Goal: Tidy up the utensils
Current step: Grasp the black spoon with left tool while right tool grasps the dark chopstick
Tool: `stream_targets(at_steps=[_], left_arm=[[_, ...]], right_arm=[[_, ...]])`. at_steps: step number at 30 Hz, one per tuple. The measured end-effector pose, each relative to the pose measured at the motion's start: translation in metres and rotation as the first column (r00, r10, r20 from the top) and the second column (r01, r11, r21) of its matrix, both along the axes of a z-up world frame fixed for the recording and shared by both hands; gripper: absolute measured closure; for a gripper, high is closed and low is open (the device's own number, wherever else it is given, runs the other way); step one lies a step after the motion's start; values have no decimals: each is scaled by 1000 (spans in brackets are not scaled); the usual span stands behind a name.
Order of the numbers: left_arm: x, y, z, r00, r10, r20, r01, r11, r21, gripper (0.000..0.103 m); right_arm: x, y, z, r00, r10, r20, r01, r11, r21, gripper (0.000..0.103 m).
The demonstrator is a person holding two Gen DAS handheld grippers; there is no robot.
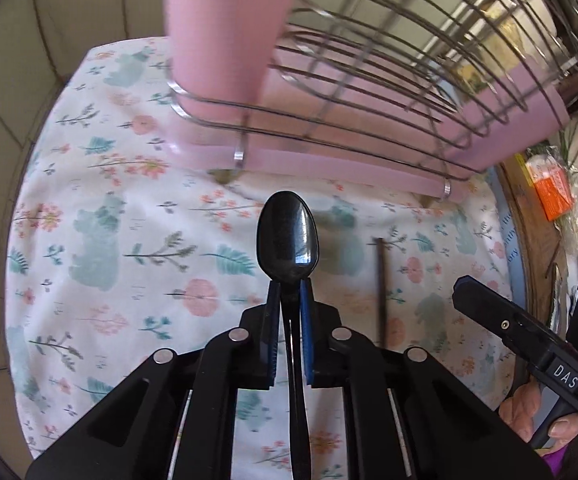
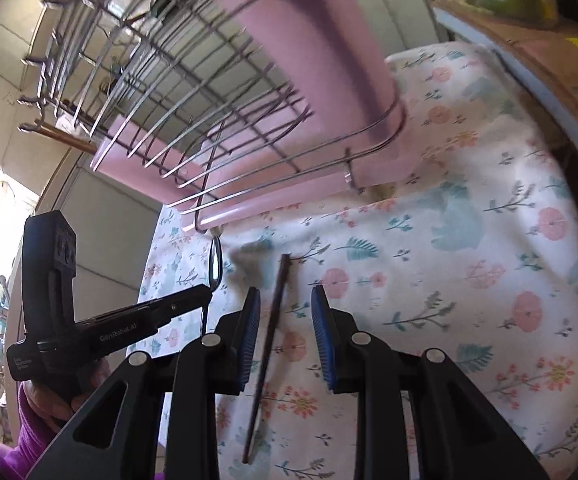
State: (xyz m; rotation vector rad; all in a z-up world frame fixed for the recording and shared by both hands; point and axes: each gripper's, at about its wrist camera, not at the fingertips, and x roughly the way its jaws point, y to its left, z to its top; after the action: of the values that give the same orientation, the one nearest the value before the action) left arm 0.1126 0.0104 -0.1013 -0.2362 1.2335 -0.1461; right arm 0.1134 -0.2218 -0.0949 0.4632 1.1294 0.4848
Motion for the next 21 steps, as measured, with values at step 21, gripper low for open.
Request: stream_targets(at_steps=[21], left_arm=[[21,2,-16,993,-68,-92,74,995,64,88]], right_arm=[[42,48,-33,984,55,-171,-85,981,-173,82]])
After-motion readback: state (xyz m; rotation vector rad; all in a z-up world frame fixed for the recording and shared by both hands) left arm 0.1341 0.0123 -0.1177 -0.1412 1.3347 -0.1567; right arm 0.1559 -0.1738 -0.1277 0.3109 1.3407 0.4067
